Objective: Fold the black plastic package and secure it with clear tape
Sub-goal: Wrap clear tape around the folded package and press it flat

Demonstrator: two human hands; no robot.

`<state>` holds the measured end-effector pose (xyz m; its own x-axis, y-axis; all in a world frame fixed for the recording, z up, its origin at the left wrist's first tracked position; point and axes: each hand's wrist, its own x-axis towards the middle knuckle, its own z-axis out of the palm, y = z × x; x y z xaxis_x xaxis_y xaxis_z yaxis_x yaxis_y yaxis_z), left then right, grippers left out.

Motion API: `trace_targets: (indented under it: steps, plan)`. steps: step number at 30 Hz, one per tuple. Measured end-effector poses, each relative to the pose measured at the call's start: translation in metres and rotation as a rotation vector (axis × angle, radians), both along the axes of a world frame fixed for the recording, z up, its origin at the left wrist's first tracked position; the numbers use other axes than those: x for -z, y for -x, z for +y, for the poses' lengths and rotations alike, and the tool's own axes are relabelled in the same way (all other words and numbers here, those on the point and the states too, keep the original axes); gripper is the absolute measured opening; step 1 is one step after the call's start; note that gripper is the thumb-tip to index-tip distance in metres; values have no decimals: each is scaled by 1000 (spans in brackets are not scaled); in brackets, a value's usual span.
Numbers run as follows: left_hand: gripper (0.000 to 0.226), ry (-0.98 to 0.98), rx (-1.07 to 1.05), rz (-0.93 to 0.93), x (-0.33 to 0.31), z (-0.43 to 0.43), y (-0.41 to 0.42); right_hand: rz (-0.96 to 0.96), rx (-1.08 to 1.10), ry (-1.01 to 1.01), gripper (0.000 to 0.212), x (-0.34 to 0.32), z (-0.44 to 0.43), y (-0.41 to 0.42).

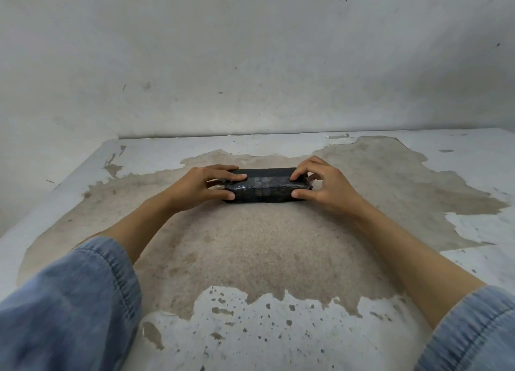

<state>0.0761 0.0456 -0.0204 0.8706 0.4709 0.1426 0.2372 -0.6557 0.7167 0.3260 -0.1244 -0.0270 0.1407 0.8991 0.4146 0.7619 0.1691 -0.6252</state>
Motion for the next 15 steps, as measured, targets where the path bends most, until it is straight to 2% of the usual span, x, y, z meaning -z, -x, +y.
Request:
trace_targets:
  steps: [5,10,15]
  plan:
    - [47,-20,24,58,-4,2,1,10,13,9,25,0,-2,4]
    - [48,63,79,138,-12,4,5,-15,31,27,25,-2,-2,4]
    - [53,0,41,134,-14,-7,10,-96,73,90,23,-14,4,5]
